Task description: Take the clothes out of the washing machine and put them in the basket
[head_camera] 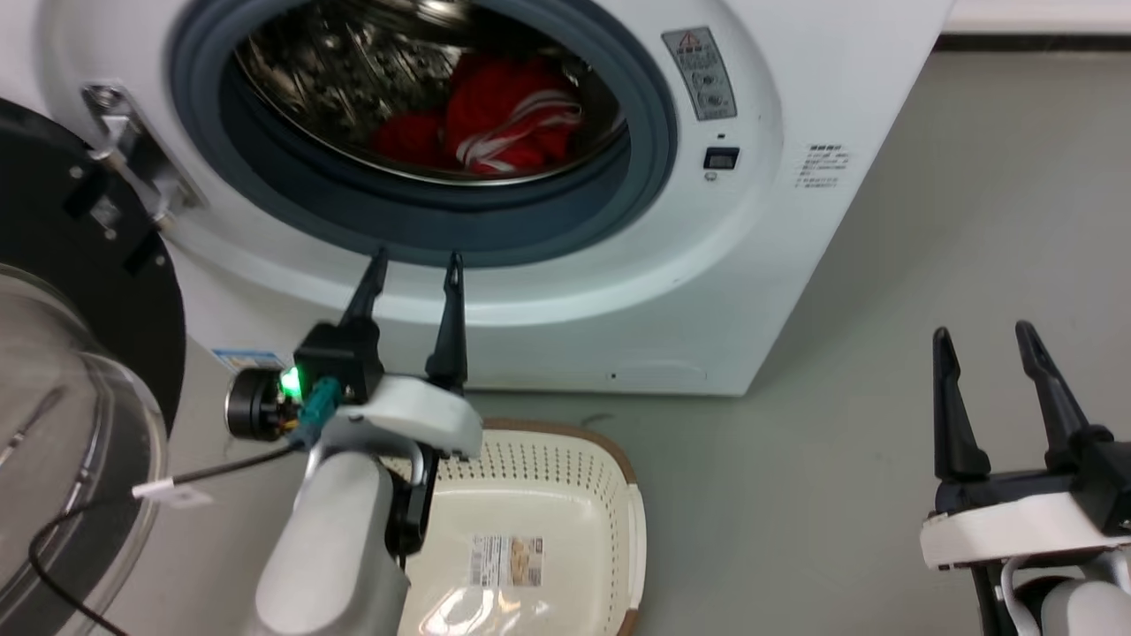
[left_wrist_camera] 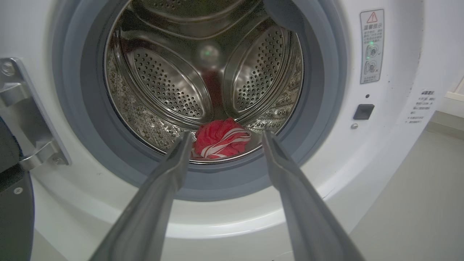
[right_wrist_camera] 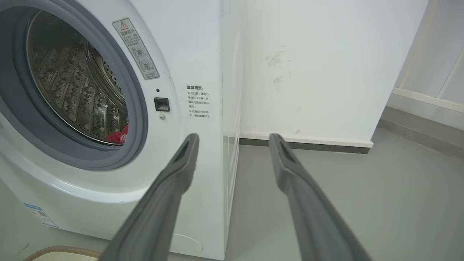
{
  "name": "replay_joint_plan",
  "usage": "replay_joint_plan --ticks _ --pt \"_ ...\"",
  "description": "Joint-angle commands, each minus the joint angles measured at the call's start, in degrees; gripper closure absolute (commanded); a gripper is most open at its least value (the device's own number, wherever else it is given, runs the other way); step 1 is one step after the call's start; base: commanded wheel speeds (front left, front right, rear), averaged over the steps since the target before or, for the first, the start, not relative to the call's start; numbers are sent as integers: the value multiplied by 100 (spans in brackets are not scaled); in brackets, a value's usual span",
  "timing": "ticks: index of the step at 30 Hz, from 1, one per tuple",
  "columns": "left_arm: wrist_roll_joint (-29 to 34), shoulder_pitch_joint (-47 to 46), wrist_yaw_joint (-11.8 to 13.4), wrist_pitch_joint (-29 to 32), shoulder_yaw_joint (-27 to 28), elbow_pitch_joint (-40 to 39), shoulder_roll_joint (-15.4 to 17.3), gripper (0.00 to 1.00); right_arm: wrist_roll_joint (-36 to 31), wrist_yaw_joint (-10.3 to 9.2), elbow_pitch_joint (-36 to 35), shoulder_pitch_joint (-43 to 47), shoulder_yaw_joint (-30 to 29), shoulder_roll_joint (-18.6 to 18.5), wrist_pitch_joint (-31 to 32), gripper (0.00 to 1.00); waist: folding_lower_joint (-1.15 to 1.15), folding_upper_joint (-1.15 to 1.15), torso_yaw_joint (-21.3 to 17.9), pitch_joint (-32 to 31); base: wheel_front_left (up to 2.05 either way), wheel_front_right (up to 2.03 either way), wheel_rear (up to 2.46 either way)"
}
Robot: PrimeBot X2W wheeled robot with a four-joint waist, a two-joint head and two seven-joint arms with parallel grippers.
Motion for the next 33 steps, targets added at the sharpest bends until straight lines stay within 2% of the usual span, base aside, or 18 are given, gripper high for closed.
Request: replay_joint_plan --ticks 1,10,20,27,33 --pt "31 -127 11 -14 33 34 5 0 22 -2 -46 -91 19 -11 -16 0 -1 0 -80 357 0 0 0" --pt "101 -1464 -15 -14 356 833 172 0 201 -2 -259 -604 255 -9 -113 0 -1 0 -423 1445 0 0 0" --pt "69 -3278 -22 49 541 2359 515 0 489 -2 -150 -1022 576 -6 -270 0 -1 0 -862 2253 0 0 0" --pt "103 -4551 -93 466 515 3300 856 0 730 -2 -34 -1238 862 -4 -363 0 -1 0 -1198 2689 0 0 0" --pt "183 -5496 -226 1159 405 3912 1186 0 987 -2 85 -1392 1108 -3 -412 0 -1 0 -1540 2966 0 0 0"
